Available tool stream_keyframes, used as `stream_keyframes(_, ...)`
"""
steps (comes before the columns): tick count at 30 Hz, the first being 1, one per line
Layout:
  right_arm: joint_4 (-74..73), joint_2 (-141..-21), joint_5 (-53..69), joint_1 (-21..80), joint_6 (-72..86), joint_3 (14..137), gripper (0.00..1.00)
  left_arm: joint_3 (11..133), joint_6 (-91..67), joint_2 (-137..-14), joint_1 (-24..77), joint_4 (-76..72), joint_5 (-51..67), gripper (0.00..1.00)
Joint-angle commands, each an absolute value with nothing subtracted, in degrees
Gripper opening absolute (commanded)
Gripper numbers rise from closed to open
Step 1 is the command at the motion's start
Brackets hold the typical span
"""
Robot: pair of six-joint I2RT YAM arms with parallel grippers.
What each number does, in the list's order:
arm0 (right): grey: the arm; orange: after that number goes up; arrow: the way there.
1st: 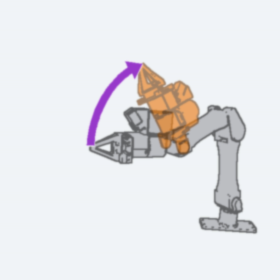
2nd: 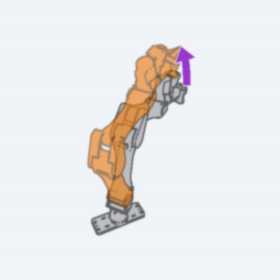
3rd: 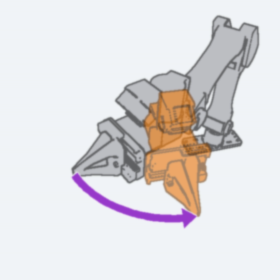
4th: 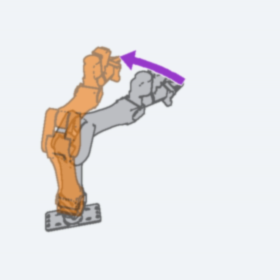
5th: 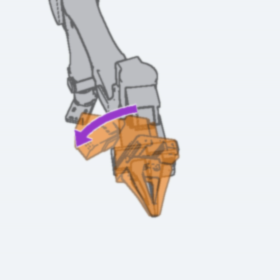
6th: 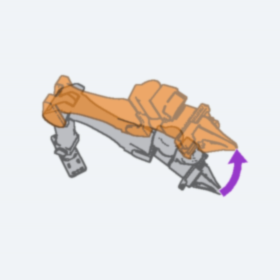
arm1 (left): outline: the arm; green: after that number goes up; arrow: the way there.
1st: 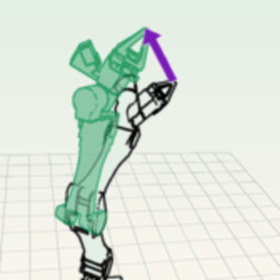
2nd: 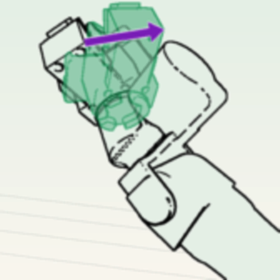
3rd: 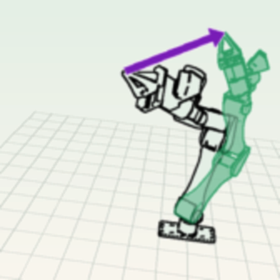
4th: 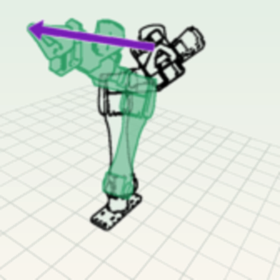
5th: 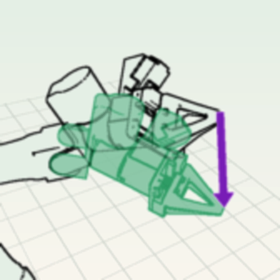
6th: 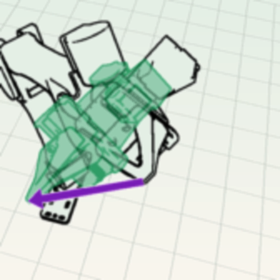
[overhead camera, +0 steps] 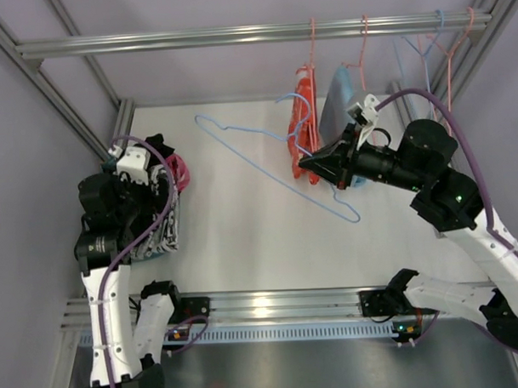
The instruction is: Remove the trousers from the hanger
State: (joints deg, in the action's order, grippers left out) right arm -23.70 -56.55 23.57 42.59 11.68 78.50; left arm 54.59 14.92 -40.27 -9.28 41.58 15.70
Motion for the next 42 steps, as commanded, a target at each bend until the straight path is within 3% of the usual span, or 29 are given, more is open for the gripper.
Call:
stream_keyframes(1, -27.58, -53.09, 22.33, 42.1, 5.89, 81.3, 0.0, 64.13, 8.55, -41.91, -9.14, 40.25, 24.15, 0.98)
stream_keyframes(6, -33.3, -47.91, 27.67, 35.61, 1.77, 84.02, 0.0, 71.18, 5.63, -47.19, -9.05, 41.13, 40.21, 0.98)
stream_keyframes(10, -38.13, -43.34, 30.15, 29.19, 2.46, 85.6, 0.0, 71.98, 5.01, -49.13, -9.05, 41.04, 42.19, 0.98)
stream_keyframes(22, -49.11, -30.85, 10.38, 3.19, 3.6, 91.14, 0.0, 74.44, 3.25, -53.61, -9.05, 40.96, 44.21, 0.98)
stream_keyframes(25, -52.55, -29.44, 8.0, 0.62, 3.43, 89.21, 0.0, 74.44, 3.43, -53.61, -9.05, 40.96, 44.12, 0.98)
stream_keyframes(33, -58.36, -39.89, 2.37, -1.49, 1.76, 90.17, 0.0, 74.0, 2.38, -52.21, -9.05, 40.96, 43.6, 0.98)
stream_keyframes(42, -49.67, -57.73, 4.13, -1.49, -3.6, 98.08, 0.0, 73.39, 0.35, -50.89, -9.05, 40.96, 42.01, 0.98)
